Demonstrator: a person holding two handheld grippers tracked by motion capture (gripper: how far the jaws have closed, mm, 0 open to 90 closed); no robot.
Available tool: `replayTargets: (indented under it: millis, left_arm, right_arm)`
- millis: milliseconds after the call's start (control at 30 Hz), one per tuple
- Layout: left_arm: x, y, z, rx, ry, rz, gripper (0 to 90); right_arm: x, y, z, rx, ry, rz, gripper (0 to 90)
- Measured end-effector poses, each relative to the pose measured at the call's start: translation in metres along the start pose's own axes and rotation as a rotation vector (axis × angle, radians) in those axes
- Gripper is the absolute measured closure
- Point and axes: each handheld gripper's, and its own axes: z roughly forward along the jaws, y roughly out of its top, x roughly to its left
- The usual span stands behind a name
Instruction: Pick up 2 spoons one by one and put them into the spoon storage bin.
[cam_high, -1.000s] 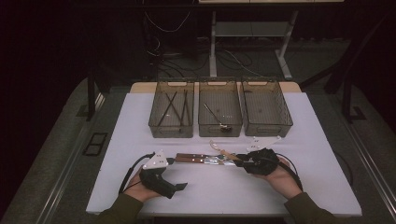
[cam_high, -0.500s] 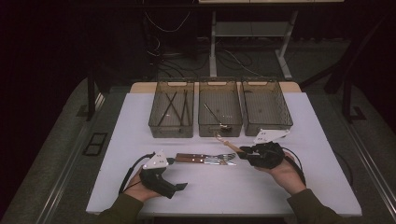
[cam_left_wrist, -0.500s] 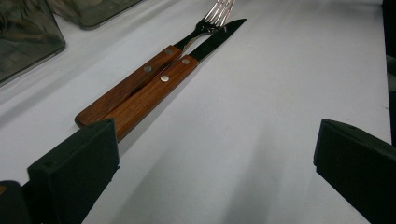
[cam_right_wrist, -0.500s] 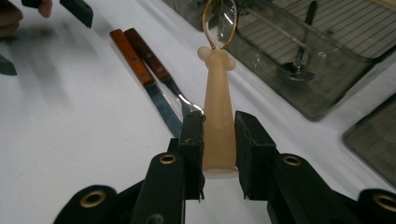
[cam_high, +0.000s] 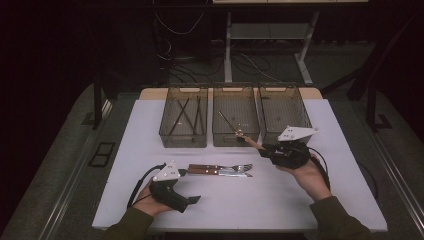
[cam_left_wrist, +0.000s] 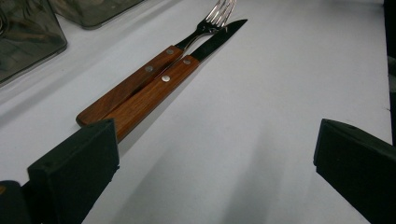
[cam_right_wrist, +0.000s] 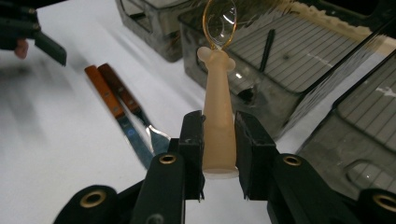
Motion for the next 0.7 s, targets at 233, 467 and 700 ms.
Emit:
replayTargets:
  millis: [233, 467, 700]
  left_arm:
    - [-0.001, 0.000, 0.000, -0.003, -0.002, -0.006, 0.0]
    - [-0.001, 0.000, 0.000, -0.002, -0.002, -0.004, 0.0]
    - [-0.001, 0.000, 0.000, -0.004, -0.003, -0.005, 0.0]
  right_arm:
    - [-0.009, 0.011, 0.005, 0.002, -0.029, 0.005, 73.6]
    - [-0.017, 0.024, 0.010, 0.003, -0.052, 0.025, 73.6]
    - [-0.027, 0.040, 0.019, 0.013, -0.078, 0.048, 73.6]
